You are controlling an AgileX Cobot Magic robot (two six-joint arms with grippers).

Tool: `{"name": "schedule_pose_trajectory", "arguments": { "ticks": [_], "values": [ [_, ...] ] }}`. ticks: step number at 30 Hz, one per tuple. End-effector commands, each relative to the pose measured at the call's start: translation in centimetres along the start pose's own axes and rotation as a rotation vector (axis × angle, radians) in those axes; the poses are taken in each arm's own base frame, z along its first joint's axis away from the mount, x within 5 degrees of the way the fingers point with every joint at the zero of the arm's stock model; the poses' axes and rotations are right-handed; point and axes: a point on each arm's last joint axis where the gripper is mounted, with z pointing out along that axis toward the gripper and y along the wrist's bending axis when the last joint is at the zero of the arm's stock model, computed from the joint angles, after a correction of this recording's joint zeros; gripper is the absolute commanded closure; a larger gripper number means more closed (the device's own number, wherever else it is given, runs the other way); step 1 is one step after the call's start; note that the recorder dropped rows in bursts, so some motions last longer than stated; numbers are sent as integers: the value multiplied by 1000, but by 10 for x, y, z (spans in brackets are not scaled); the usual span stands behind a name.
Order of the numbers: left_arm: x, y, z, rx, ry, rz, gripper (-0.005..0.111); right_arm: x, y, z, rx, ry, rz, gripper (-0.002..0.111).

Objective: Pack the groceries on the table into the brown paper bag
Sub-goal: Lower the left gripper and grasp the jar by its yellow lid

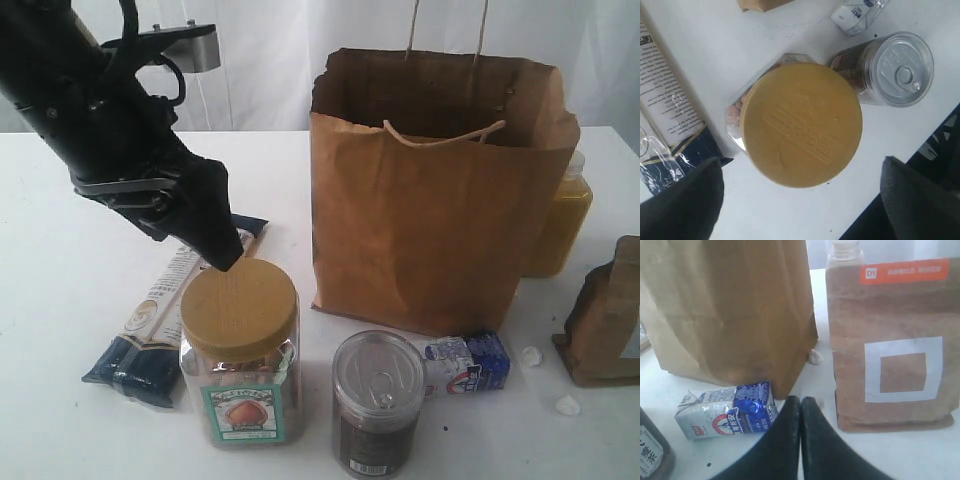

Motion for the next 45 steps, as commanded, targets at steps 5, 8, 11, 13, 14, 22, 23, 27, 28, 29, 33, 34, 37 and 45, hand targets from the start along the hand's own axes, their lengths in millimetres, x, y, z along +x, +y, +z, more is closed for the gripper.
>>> {"name": "schedule_pose_trajectory", "arguments": {
  "ticks": [5,8,11,13,14,22,23,27,28,29,33,34,37,45],
  "values": [
    [0,-3,-2,7,-2,9,1,-1,0,0,-4,-16,-3,108],
    [0,-4,-2,23,-7,14,1,-1,0,0,-4,-16,-3,108],
    [-2,-7,0,68,-11,40,1,-1,0,0,-4,-16,-3,108],
    [-3,-9,3,91,-6,53,1,-1,0,0,-5,-16,-1,108],
    [-4,-11,4,95,-2,64,1,-1,0,0,-5,-16,-1,108],
    [-4,-21,25,-32,99,164,1,-1,0,0,-5,-16,-1,108],
    [-4,-21,27,-46,108,176,1,-1,0,0,-5,-16,-1,108],
    [-5,-23,33,-65,131,197,1,-1,0,0,-4,-17,-3,108],
    [-5,-23,34,-65,130,197,1,-1,0,0,-4,-17,-3,108],
    [-6,-23,34,-66,125,197,1,-1,0,0,-4,-17,-3,108],
    [-6,-22,35,-73,122,199,1,-1,0,0,-4,-17,-3,108],
    [-7,-22,35,-74,122,199,1,-1,0,0,-4,-17,-3,108],
    [-7,-22,35,-75,114,199,1,-1,0,0,-4,-17,-3,108],
    [-12,-24,45,-81,108,215,1,-1,0,0,-4,-17,-3,108]
  ]
}}
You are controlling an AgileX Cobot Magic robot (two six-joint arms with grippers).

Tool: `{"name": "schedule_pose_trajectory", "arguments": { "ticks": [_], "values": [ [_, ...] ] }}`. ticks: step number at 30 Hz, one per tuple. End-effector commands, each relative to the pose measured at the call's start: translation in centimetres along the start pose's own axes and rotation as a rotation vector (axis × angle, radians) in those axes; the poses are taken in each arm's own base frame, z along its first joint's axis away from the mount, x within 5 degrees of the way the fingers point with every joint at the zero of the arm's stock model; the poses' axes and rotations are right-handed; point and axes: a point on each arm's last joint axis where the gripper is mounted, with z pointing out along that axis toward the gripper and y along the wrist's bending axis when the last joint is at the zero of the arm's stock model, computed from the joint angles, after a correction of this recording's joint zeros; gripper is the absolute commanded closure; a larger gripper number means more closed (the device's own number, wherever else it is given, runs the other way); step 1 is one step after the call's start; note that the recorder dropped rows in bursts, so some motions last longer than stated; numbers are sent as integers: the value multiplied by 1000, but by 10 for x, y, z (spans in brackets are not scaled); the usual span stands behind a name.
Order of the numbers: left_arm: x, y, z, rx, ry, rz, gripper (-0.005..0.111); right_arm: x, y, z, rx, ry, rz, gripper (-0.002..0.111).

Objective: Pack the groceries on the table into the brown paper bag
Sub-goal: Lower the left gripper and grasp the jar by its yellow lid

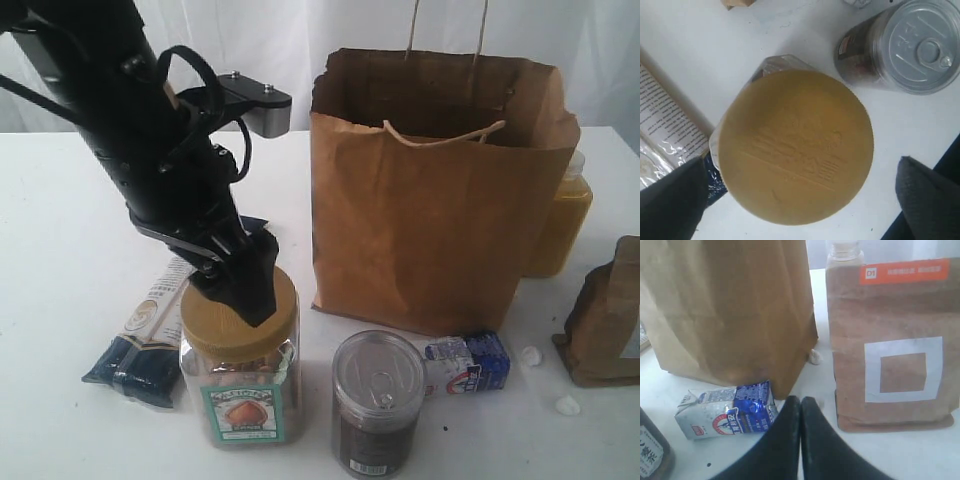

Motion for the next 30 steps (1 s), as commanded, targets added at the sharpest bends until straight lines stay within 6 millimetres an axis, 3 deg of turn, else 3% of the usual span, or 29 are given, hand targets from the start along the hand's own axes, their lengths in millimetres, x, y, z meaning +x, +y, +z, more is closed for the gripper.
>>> {"name": "schedule_pose_trajectory", "arguments": {
  "ticks": [1,10,22,30],
  "values": [
    [-2,-3,5,2,20,4,1,-1,0,0,-4,-17,-3,108],
    [-6,1,18,13,51,-6,1,-1,0,0,-5,-16,-2,108],
    [-3,-1,19,15,80,0,1,-1,0,0,-4,-17,-3,108],
    [-7,-20,24,-84,105,108,1,-1,0,0,-4,-17,-3,108]
  ]
}}
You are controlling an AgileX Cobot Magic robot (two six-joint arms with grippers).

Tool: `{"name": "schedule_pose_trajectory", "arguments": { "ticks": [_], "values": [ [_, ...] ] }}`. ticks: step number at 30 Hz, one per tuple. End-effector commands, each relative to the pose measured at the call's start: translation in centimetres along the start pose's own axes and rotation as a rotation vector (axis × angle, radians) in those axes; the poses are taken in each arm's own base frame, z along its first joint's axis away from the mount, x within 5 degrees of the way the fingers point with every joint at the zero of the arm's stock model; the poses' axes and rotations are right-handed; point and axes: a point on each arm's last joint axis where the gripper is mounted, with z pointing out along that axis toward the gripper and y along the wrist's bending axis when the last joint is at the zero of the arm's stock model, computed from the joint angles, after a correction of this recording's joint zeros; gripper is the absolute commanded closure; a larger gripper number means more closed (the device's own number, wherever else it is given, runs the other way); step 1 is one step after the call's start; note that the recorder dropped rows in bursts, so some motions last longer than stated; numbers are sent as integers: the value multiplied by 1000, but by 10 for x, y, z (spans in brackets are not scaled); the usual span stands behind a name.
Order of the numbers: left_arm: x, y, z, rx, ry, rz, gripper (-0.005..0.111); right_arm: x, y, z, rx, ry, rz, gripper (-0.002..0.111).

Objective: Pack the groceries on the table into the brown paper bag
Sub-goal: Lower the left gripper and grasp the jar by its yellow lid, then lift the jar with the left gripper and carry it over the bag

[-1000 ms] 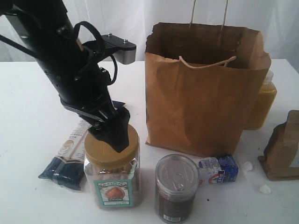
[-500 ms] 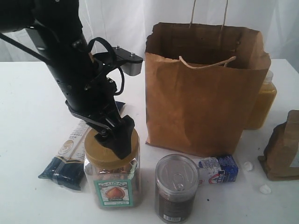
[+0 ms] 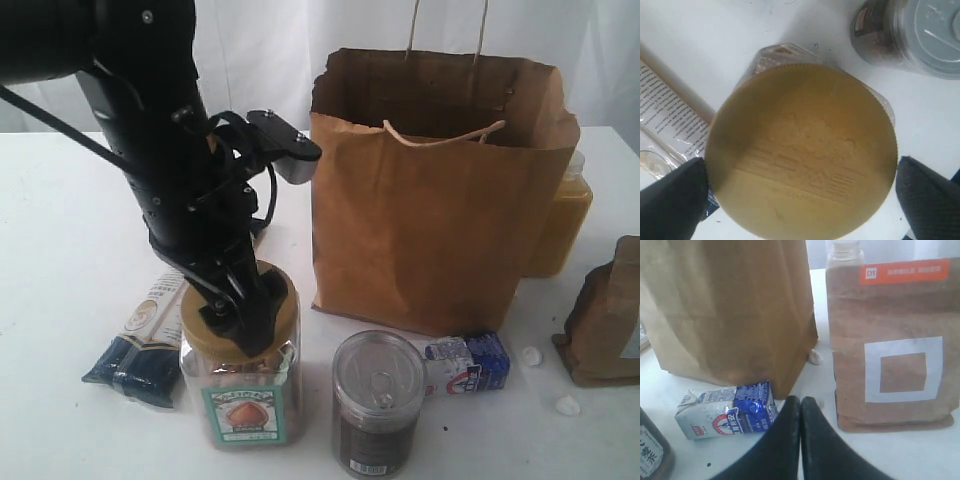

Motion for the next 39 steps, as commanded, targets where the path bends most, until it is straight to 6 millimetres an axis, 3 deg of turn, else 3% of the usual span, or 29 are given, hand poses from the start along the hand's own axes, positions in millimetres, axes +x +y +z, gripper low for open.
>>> {"name": "schedule_pose_trajectory", "arguments": {
  "ticks": [1,8,16,23,25,28,32,35,39],
  "values": [
    [-3,-9,-2,-7,-6,16,1,-1,0,0,-4,-17,-3,108],
    [-4,-7,5,-27,21,9,1,-1,0,0,-5,-16,-2,108],
    [-11,-6,31,7,85,-7,2,-1,0,0,-5,-16,-2,108],
    [-11,-4,34,-2,95,-26,3,-1,0,0,-5,-16,-2,108],
    [-11,-4,34,-8,99,-24,12,-1,0,0,-5,-16,-2,108],
    [-8,-2,33,-30,135,-14,42,-1,0,0,-5,-16,-2,108],
    [-3,3,31,-84,193,11,106,-1,0,0,-5,-16,-2,108],
    [-1,6,16,-136,177,29,107,-1,0,0,-5,-16,-2,108],
    [-2,7,-28,-213,66,35,107,-1,0,0,-5,-16,-2,108]
  ]
}}
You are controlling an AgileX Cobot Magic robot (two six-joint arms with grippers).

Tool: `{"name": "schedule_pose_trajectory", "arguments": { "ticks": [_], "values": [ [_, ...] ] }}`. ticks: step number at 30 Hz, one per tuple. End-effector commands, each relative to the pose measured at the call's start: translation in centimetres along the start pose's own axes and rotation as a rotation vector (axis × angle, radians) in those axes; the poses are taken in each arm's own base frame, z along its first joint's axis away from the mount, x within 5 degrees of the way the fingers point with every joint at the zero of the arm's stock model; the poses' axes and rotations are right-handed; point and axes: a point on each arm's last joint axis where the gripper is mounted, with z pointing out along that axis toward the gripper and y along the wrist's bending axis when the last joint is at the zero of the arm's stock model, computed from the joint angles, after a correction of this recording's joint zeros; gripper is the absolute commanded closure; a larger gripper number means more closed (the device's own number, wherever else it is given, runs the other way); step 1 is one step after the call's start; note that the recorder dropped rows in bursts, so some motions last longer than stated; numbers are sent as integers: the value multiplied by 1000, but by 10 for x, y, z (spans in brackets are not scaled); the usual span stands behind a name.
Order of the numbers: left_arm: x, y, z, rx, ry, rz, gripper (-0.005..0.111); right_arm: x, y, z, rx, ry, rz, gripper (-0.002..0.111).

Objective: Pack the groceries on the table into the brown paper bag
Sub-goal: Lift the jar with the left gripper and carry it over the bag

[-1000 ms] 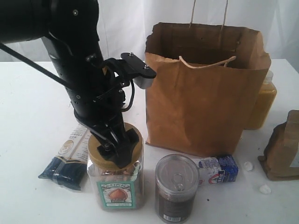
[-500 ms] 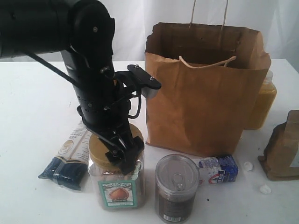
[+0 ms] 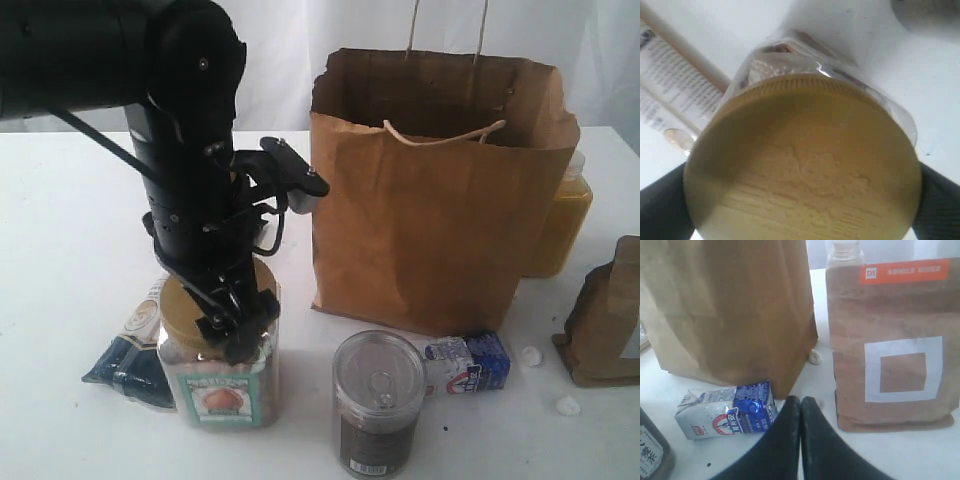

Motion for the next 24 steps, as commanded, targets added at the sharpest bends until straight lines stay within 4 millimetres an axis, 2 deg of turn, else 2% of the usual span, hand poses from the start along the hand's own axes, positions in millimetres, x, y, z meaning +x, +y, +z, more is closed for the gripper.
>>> {"name": "schedule_pose_trajectory", "arguments": {
  "ticks": [1,7,13,17,20,24],
  "values": [
    [11,8,-57,-112,-109,-2,107,-1,0,0,-5,-16,-2,108],
    [23,21,-145,-190,-425,-135,107,-1,0,0,-4,-17,-4,108],
    [47,33,-216,-254,-639,-220,107,-1,0,0,-5,-16,-2,108],
    [61,34,-251,-301,-755,-243,107,-1,0,0,-5,-16,-2,108],
    [66,29,-270,-274,-849,-235,107,-1,0,0,-5,-16,-2,108],
    [56,20,-274,-170,-907,-172,107,-1,0,0,-5,-16,-2,108]
  ]
}}
